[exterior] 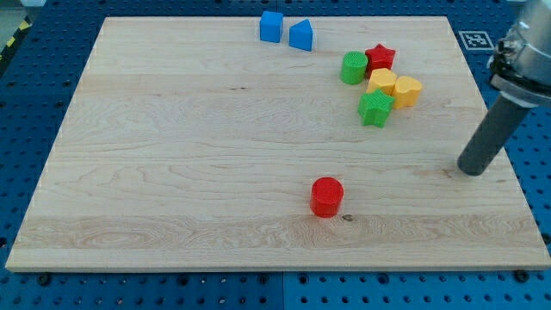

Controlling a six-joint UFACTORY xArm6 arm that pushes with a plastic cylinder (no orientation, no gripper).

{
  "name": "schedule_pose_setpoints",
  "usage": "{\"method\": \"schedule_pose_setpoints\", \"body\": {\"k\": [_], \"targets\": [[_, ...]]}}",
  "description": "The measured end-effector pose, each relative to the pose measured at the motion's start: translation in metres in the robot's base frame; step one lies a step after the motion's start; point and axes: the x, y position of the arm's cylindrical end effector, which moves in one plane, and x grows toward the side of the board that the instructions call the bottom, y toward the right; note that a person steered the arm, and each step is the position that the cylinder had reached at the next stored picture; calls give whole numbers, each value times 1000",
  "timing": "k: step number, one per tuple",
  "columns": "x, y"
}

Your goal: Push the yellow heart into the green star

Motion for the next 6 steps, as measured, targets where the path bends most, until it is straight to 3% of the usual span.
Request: {"method": "schedule_pose_setpoints", "body": {"k": [2,6], "targets": [[-125,12],[-129,-112]]}}
